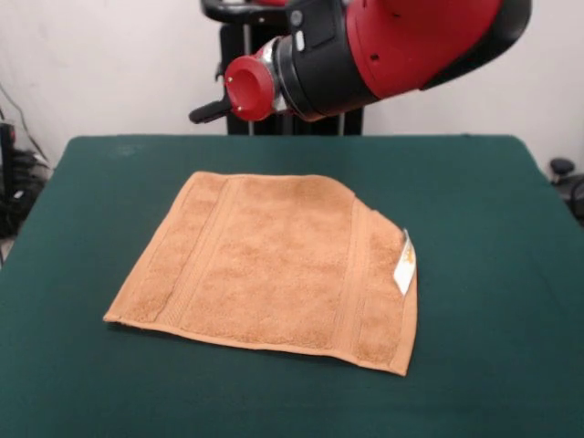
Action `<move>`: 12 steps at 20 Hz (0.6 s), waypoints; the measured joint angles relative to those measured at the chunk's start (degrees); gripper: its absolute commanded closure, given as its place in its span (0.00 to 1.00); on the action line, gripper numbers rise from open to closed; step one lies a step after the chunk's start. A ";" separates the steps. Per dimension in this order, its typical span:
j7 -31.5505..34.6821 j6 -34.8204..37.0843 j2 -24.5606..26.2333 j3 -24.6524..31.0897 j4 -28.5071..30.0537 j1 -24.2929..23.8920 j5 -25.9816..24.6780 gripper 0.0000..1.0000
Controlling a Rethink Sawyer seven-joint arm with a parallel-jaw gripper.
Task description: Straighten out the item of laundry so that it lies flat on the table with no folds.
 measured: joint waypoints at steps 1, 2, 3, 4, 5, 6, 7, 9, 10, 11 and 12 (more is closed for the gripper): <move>0.00 0.13 -0.24 -0.02 -0.05 -0.18 -0.01 1.00; 0.00 0.20 -0.35 -0.01 -0.10 -0.27 0.01 1.00; 0.00 0.26 -0.45 -0.01 -0.17 -0.37 0.01 1.00; 0.00 0.33 -0.54 -0.03 -0.25 -0.47 -0.01 1.00; 0.00 0.52 -0.71 -0.03 -0.50 -0.69 0.00 1.00; 0.00 0.68 -0.78 -0.03 -0.70 -0.83 0.00 1.00; 0.00 0.80 -0.84 -0.02 -0.88 -0.97 0.00 1.00; 0.00 1.08 -0.95 -0.03 -1.33 -1.35 0.00 1.00; 0.00 1.12 -1.04 -0.02 -1.41 -1.49 -0.01 1.00; 0.00 1.15 -1.13 -0.02 -1.50 -1.63 -0.01 1.00; 0.00 1.19 -1.23 -0.02 -1.53 -1.72 0.00 1.00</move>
